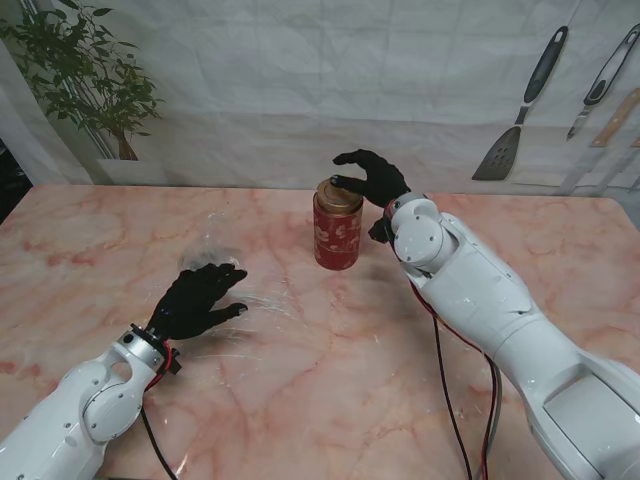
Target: Insert tea bags into the tea bag box
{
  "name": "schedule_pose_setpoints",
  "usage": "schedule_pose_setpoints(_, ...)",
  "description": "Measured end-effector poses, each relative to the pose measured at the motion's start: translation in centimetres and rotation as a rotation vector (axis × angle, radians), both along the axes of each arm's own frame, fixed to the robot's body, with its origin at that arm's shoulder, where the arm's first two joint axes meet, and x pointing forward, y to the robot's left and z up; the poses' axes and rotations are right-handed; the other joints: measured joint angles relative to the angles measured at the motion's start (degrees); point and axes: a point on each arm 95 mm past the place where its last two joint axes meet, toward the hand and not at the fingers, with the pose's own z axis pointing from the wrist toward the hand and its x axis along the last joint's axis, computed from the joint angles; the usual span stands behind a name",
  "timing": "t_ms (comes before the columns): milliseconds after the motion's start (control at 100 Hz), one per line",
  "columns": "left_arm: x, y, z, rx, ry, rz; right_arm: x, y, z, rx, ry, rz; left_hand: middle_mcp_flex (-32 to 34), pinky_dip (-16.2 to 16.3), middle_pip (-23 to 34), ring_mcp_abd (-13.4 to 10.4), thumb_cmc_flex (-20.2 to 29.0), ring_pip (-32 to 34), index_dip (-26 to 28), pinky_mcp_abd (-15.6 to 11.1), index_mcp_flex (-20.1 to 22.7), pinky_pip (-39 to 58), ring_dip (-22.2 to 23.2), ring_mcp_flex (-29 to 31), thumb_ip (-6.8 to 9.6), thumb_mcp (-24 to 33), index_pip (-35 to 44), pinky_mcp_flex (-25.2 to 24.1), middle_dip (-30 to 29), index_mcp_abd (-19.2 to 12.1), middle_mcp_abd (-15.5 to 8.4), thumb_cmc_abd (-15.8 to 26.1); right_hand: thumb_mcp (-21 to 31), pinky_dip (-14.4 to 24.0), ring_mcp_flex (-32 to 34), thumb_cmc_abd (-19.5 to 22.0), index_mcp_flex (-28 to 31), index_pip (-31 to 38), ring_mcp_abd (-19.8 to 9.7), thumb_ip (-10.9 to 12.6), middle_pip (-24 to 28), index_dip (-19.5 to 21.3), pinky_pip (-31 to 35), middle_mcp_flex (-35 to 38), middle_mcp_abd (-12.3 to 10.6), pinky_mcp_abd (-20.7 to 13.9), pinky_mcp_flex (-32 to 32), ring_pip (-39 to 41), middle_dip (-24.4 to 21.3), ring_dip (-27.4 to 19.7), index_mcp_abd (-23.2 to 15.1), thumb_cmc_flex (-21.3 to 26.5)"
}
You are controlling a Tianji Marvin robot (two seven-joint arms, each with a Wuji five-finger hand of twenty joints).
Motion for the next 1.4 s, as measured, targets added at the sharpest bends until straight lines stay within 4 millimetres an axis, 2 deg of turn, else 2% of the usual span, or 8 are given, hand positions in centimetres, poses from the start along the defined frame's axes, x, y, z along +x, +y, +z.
schedule_pose_setpoints(220, 0.3, -0.1, 0.3, 0.003, -0.012, -0.006, -1.6, -2.1, 0.7, 0.018, -0.119, -0.069, 0.0, 0.0, 0.0, 0.0, 0.0, 0.0, 0.0, 0.0, 0.0, 0.0, 0.0, 0.0, 0.00, 0.0, 0.0, 0.0, 0.0, 0.0, 0.0, 0.0, 0.1, 0.0, 0.0, -0.2, 0.0, 0.7, 0.0, 0.0, 0.4, 0.4, -1.5, 0.1, 0.0, 0.0, 0.6, 0.0, 0.0, 0.0, 0.0, 0.0)
schedule_pose_setpoints(270, 0.4, -0.1, 0.4, 0.003, -0.017, -0.009, -2.2, -2.7, 0.9, 0.022, -0.129, -0.069, 0.0, 0.0, 0.0, 0.0, 0.0, 0.0, 0.0, 0.0, 0.0, 0.0, 0.0, 0.0, 0.00, 0.0, 0.0, 0.0, 0.0, 0.0, -0.1, 0.0, 0.2, 0.0, 0.0, -1.5, 0.0, 0.8, -0.1, 0.0, 0.8, 0.4, -1.7, 0.1, 0.0, 0.0, 0.6, 0.0, 0.0, 0.0, 0.0, 0.0)
schedule_pose_setpoints(600, 0.7, -0.4, 0.9, -0.022, -0.049, -0.022, -6.9, -7.4, 1.6, 0.052, -0.169, -0.087, 0.0, 0.0, -0.3, 0.0, -1.0, -0.1, 0.0, 0.6, 0.0, 0.0, 0.0, 0.0, 0.00, -0.3, 0.0, -0.4, 0.0, 0.0, -0.1, 0.0, 2.3, 0.0, 0.0, -1.5, 0.0, 0.8, -0.9, 0.0, 0.8, 0.5, -3.2, 0.1, 0.0, 0.0, 0.6, 0.0, 0.0, 0.0, 0.0, -0.8)
schedule_pose_setpoints(640, 0.8, -0.5, 1.0, -0.025, -0.052, -0.024, -7.5, -7.7, 1.4, 0.055, -0.177, -0.081, 0.0, 0.0, -0.4, 0.0, -2.0, -0.1, 0.0, 0.6, 0.0, 0.0, 0.0, 0.0, 0.07, -0.6, 0.0, -0.4, 0.0, 0.0, -0.1, 0.0, 2.4, 0.0, 0.0, -2.8, 0.0, 0.8, -0.9, 0.0, 0.8, 0.5, -4.2, 0.1, 0.0, 0.0, 0.6, 0.0, 0.0, -0.4, 0.0, -0.8)
schedule_pose_setpoints(810, 1.1, -0.5, 1.1, -0.028, -0.063, -0.023, -10.2, -9.6, 0.3, 0.025, -0.210, -0.091, 0.0, 0.0, -0.6, 0.0, -2.0, -0.1, 0.0, 0.7, 0.0, 0.0, 0.0, 0.0, 0.07, -0.6, 0.0, -0.5, 0.0, 0.0, -0.1, 0.0, 3.1, 0.0, 0.0, -3.7, 0.0, 0.8, -0.9, 0.0, 0.8, 0.5, -4.6, 0.1, 0.0, -0.1, 0.5, 0.0, 0.0, -0.6, 0.0, -1.4)
schedule_pose_setpoints(990, 1.3, -0.6, 1.1, -0.028, -0.068, -0.029, -13.0, -10.7, -0.7, 0.056, -0.206, -0.057, 0.0, 0.0, -0.6, 0.1, -3.2, -0.1, 0.0, 1.0, 0.0, 0.0, 0.0, 0.0, 0.07, -0.2, 0.0, -0.6, 0.0, 0.0, -0.1, 0.0, 3.2, 0.0, 0.0, -3.7, 0.0, 0.8, -1.3, 0.0, 0.8, 0.5, -5.6, 0.1, 0.0, -0.1, 0.3, -0.1, 0.0, -0.6, 0.0, -1.4)
schedule_pose_setpoints(1400, 1.8, -0.8, 1.2, -0.036, -0.086, -0.043, -17.1, -12.4, -4.2, 0.081, -0.178, -0.062, 0.1, 0.0, -0.9, 0.6, -4.0, -0.2, 0.0, 1.3, 0.0, 0.0, 0.0, 0.0, 0.07, -0.4, 0.1, -0.9, 0.0, -0.1, -0.2, 0.0, 3.0, 0.0, -0.1, -3.7, 0.0, 0.6, -1.7, 0.0, 0.8, 0.5, -7.2, 0.0, -0.1, -0.2, -0.6, -0.9, 0.0, -1.2, 0.0, -1.4)
